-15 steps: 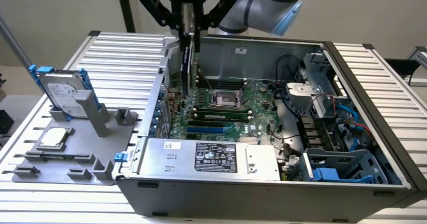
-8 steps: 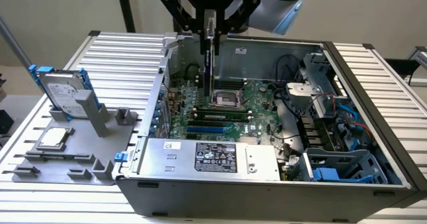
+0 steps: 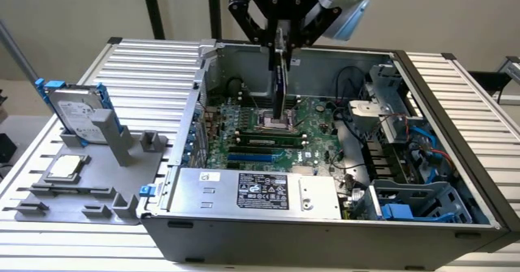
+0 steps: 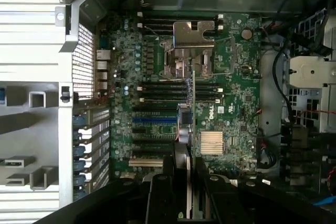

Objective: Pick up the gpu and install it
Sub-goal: 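Pick up the gpu and move the gpu toward the slot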

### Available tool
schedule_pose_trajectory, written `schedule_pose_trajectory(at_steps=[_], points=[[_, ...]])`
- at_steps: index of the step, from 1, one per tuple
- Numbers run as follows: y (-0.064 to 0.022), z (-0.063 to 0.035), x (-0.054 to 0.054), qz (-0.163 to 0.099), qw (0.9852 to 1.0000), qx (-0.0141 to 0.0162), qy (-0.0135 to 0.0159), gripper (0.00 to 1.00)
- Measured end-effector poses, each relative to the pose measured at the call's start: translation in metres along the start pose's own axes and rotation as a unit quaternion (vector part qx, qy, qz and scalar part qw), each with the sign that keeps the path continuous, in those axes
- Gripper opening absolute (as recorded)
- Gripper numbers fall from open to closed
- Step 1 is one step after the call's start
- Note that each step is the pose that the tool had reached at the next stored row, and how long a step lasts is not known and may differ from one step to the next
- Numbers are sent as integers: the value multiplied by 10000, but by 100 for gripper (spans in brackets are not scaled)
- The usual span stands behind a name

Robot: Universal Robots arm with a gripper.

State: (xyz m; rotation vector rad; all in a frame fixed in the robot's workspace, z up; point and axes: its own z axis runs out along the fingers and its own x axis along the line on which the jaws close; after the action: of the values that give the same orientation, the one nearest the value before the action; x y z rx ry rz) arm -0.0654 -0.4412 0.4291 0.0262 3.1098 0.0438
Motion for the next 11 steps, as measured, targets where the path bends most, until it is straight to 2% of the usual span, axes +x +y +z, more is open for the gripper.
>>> schedule_pose_trajectory(at_steps=[7, 9, 11], points=[[33, 98, -302, -1, 10000, 44, 12, 27], [34, 121, -392, 0, 10000, 47, 33, 27], [35, 143, -474, 1, 10000, 48, 68, 27]])
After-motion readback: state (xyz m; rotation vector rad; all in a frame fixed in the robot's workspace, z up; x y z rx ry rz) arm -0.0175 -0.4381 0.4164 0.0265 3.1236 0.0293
